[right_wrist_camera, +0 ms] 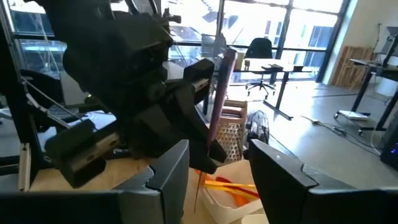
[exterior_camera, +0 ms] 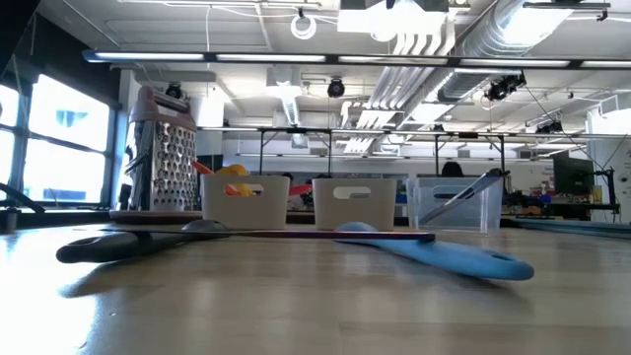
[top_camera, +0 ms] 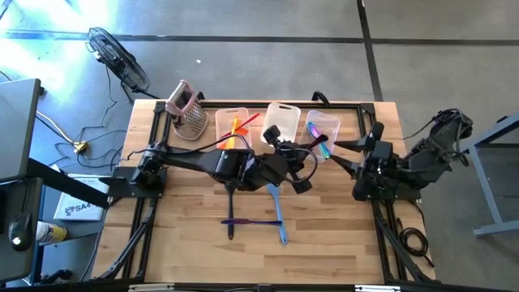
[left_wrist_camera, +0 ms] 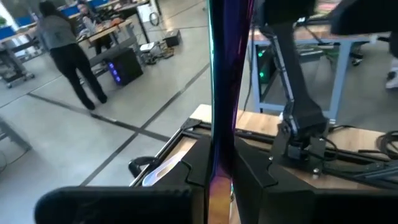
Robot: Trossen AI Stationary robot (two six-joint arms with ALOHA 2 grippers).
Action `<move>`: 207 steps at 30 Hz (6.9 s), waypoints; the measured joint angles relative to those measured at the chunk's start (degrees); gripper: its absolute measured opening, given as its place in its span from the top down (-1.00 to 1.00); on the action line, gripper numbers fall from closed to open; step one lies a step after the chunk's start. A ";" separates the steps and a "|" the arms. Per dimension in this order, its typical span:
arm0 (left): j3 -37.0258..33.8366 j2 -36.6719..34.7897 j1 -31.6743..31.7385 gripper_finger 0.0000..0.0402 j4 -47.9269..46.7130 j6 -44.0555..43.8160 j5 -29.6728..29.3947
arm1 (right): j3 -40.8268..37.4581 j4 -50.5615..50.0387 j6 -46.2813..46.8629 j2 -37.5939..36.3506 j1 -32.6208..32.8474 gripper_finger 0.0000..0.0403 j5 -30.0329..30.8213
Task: Pick & Place Kitchen Items
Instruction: Put the blue table knife into the transparent bin
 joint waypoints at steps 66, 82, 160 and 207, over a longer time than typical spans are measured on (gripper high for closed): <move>-0.20 1.11 -1.11 0.33 -23.98 -9.87 5.43 | -0.01 -18.31 0.95 -1.39 -10.20 0.97 -13.68; -0.22 1.11 -1.14 0.32 -33.46 -22.29 26.16 | -10.24 -33.20 6.96 -6.72 -15.93 0.97 -9.36; -0.25 1.20 -3.02 0.32 -31.22 -26.62 26.09 | -39.89 29.77 -15.84 6.80 -79.73 0.96 -61.08; -0.27 1.20 -2.99 0.32 -32.51 -23.30 24.53 | -40.26 5.30 -4.43 -2.83 -77.59 0.39 -63.43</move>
